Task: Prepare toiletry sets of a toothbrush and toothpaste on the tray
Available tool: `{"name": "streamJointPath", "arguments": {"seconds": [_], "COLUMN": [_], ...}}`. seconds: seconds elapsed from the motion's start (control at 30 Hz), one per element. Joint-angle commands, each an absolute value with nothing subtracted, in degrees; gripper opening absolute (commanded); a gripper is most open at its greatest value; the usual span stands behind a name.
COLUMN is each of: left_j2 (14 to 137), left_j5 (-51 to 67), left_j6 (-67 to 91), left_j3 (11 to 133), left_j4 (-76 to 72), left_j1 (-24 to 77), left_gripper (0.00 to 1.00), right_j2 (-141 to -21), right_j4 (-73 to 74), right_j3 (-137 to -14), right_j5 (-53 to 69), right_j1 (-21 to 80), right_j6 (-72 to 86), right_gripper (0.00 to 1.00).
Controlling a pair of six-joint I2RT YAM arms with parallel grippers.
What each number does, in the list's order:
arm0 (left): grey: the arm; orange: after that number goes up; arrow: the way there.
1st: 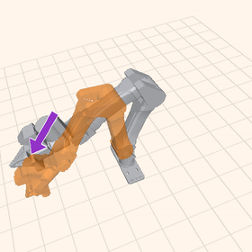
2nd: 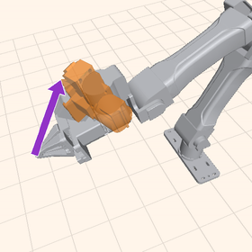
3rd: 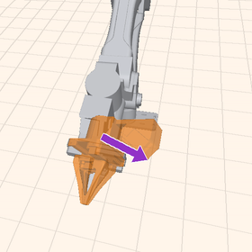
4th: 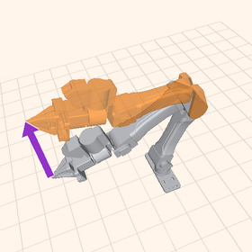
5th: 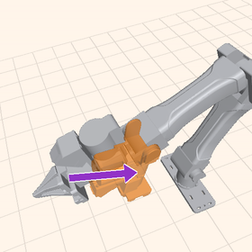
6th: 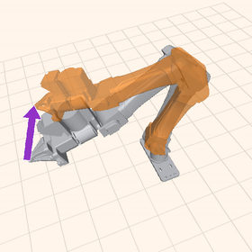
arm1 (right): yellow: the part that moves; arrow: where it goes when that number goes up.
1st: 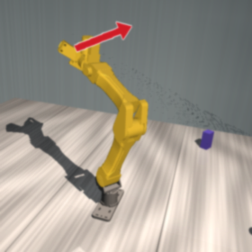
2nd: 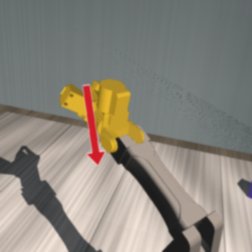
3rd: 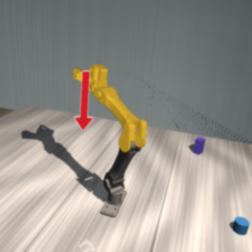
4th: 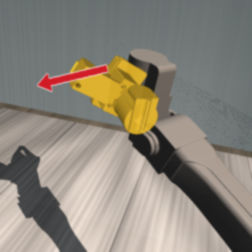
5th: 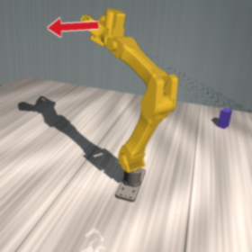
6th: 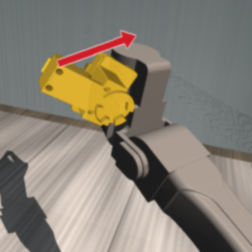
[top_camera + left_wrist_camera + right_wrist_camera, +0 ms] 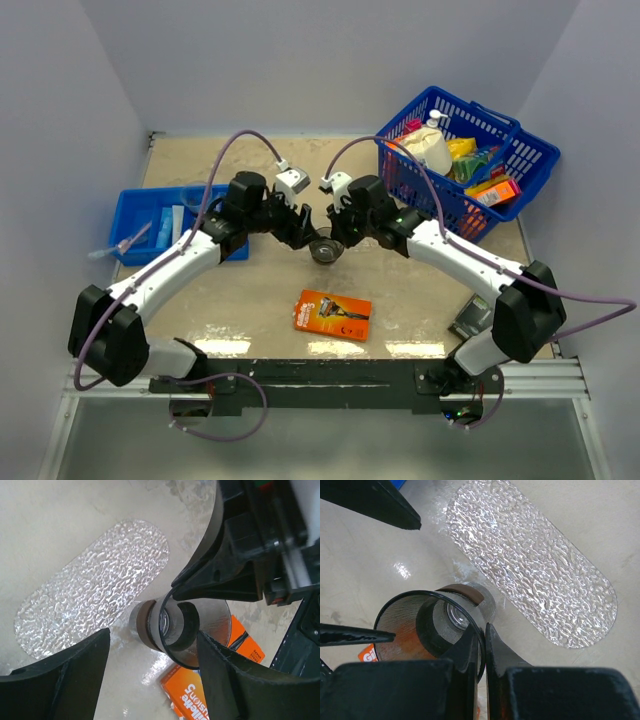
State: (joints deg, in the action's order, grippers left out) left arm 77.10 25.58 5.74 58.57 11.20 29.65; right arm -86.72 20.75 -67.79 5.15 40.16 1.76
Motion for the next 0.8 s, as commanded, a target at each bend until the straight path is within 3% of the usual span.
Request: {"name": "streamJointPath", "arguments": {"seconds": [0.0,0.13,0.5,0.6,0.77], "left_j2": [77.87,79.01,82.09,82.44,82.79], "left_j5": [27.68,27.68,27.69,26.81,26.46], "left_j6": [4.83,5.89,9.93,10.2,10.55], "left_j3": [60.56,60.73,60.29,60.29,60.29], "left_j4": [11.87,11.95,11.25,11.51,11.51], "left_j1": [29.53,29.53,29.79,29.97,30.06], "left_gripper": [0.73,0.7,0.51,0.45,0.26], "right_j2": [-83.32,-83.23,-83.23,-83.32,-83.32], "right_j4": [15.82,15.12,13.27,12.57,12.04], "right_j3": [-70.4,-70.49,-70.49,-70.49,-70.75], "right_j5": [8.79,9.05,4.66,3.69,1.5], "right_j1": [40.34,40.25,42.18,42.27,42.36], "right_j6": [0.26,0.35,0.79,1.32,2.28], "right_gripper": [0.0,0.0,0.0,0.0,0.0]}}
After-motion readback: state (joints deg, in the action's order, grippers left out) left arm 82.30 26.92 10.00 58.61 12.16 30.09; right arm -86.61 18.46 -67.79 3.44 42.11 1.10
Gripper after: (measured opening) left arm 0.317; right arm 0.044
